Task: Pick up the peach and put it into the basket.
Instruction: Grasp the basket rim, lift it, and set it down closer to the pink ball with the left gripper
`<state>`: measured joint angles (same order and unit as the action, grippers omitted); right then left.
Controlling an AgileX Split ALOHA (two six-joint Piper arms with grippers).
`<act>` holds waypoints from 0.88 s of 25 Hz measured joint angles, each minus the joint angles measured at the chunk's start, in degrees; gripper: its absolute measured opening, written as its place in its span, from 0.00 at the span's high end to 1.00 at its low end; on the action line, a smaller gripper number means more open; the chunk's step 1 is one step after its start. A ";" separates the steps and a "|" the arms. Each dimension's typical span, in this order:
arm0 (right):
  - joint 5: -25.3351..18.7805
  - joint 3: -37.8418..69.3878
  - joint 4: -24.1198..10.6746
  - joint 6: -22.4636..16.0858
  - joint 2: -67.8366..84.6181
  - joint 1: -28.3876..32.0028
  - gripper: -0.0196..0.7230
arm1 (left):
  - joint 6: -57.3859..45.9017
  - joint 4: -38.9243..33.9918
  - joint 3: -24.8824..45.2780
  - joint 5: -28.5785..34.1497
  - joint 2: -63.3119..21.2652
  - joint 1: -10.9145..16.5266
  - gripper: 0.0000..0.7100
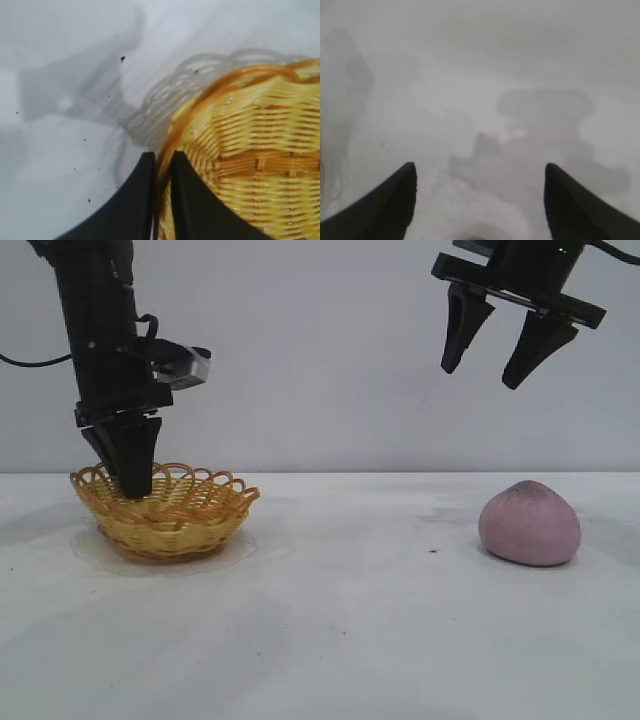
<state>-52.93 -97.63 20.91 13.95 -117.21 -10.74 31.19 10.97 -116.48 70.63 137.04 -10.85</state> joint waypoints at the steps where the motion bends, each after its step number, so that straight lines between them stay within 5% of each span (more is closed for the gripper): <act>1: 0.00 0.00 0.00 0.00 0.00 0.00 0.35 | -2.30 0.00 -0.48 0.00 -0.13 0.00 1.00; 16: 0.20 0.00 -0.46 0.08 -0.84 0.00 0.35 | -27.68 3.53 -0.58 -0.30 -11.49 -0.27 1.00; 22: 0.57 0.00 -0.46 0.08 -1.06 0.00 0.35 | -28.32 5.84 12.08 -1.16 -17.39 -1.62 1.00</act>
<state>-52.36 -97.63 20.45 14.03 -118.26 -10.74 2.87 16.81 -104.40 69.48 119.65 -12.47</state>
